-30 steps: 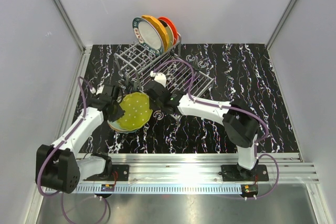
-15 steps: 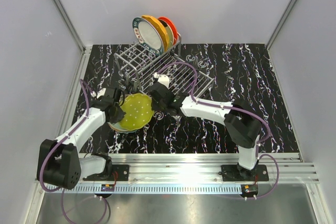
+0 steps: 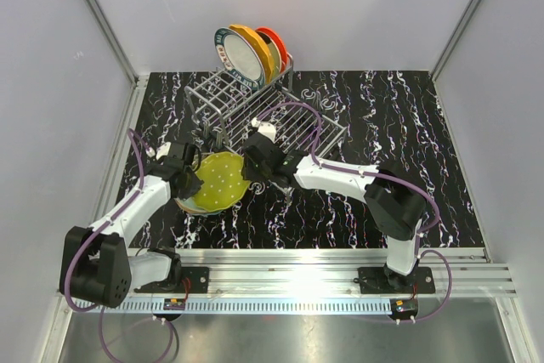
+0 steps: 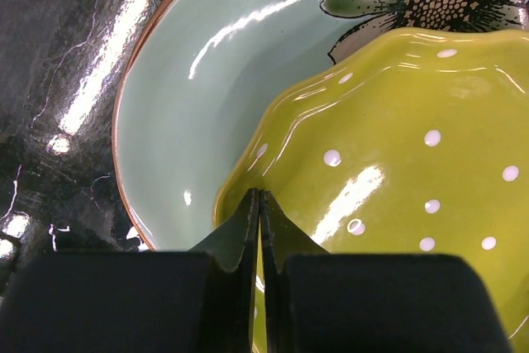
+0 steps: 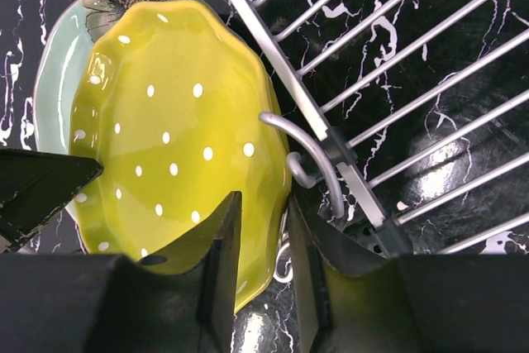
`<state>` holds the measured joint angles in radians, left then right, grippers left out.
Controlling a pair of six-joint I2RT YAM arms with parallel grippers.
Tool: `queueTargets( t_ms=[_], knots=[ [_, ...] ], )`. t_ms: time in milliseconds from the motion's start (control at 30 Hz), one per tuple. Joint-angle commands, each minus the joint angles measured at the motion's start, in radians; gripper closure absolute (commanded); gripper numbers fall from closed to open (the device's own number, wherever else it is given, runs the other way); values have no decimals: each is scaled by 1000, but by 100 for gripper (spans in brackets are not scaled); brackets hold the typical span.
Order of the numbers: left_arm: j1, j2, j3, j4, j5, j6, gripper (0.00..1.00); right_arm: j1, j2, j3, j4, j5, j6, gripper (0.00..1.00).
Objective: Load the plates into the dish rack
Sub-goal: Grab a plate with the right arm
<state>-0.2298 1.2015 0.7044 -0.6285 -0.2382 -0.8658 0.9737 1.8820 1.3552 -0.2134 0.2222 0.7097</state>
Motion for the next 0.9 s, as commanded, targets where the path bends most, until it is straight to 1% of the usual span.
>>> queueTargets(
  t_ms=[0, 67, 167, 533, 667, 867],
  knots=[
    [3, -3, -28, 13, 19, -10, 98, 2, -47, 9, 31, -46, 34, 63],
    [3, -6, -31, 19, 23, -10, 99, 0, -44, 9, 25, -49, 42, 60],
    [3, -10, -34, 23, 28, -10, 99, 0, -38, 10, 22, -60, 50, 59],
    [3, -13, -34, 27, 48, -4, 100, -7, 19, 10, 39, -129, 108, 57],
    [4, -22, -34, 26, 51, -2, 100, -12, 28, 33, 19, -121, 105, 55],
    [4, -23, -36, 32, 57, -2, 100, -9, 46, 45, -11, -127, 100, 56]
  ],
)
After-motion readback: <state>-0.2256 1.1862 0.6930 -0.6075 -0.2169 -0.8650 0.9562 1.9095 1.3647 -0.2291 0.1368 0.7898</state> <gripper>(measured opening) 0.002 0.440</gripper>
